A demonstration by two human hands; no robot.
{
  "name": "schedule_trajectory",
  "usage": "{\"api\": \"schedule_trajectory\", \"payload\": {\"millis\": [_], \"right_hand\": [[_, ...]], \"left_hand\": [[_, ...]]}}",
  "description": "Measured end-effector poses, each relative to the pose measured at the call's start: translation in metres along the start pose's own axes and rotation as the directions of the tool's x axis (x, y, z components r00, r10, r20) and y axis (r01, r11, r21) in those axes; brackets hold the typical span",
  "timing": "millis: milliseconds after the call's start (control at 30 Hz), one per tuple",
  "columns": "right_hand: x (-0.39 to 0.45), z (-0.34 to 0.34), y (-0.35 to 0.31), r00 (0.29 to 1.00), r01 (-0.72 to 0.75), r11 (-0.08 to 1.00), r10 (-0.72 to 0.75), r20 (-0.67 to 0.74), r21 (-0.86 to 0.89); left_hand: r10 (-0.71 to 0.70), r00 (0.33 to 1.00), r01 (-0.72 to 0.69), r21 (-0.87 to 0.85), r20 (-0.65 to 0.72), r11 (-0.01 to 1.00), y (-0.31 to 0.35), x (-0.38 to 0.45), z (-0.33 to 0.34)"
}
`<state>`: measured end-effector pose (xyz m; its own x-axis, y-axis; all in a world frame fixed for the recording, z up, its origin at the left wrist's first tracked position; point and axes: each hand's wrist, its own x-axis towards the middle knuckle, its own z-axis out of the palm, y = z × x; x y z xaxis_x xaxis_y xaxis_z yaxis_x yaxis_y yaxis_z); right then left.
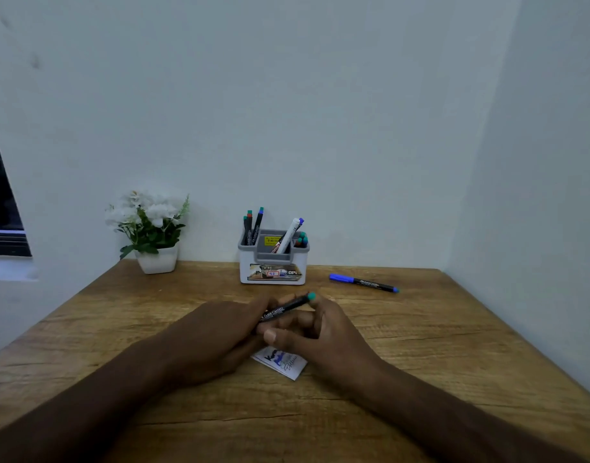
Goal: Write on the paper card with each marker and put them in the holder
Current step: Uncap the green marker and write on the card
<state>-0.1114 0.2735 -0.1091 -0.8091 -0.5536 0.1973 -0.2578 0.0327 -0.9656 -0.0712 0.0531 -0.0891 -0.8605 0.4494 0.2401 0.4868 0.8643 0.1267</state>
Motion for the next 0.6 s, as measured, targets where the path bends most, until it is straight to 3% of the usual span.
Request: {"api": "schedule_trajectory", "payload": {"millis": [100,200,267,367,467,600], "right_hand": [[0.001,-0.003,0.000,0.999,-0.050,0.999,0.050,0.003,-0.011],[0.001,-0.007,0.000,0.997,-0.074,0.996,0.074,-0.003,-0.042],[0.000,-0.008,0.000,0.998,-0.065,0.996,0.066,0.009,-0.063],[0.000,-0.007,0.000,0.999,-0.047,0.995,0.049,0.024,-0.090],[-0.001,-0.008,-0.002,0.999,-0.043,0.992,0.046,0.028,-0.115],[-0.001,-0.009,-0.003,0.997,-0.048,0.990,0.055,0.051,-0.136]], "left_hand": [[0.003,0.997,-0.007,-0.055,-0.078,0.998,-0.011,0.000,-0.006],[-0.074,0.965,-0.034,-0.403,-0.250,0.914,-0.020,0.005,-0.013],[-0.164,0.906,-0.068,-0.517,-0.390,0.854,-0.025,0.019,-0.022],[-0.243,0.809,-0.065,-0.492,-0.535,0.868,-0.029,0.058,-0.040],[-0.286,0.723,0.070,-0.344,-0.629,0.936,-0.041,0.103,-0.061],[-0.356,0.714,0.229,-0.279,-0.603,0.933,-0.063,0.148,-0.066]]}}
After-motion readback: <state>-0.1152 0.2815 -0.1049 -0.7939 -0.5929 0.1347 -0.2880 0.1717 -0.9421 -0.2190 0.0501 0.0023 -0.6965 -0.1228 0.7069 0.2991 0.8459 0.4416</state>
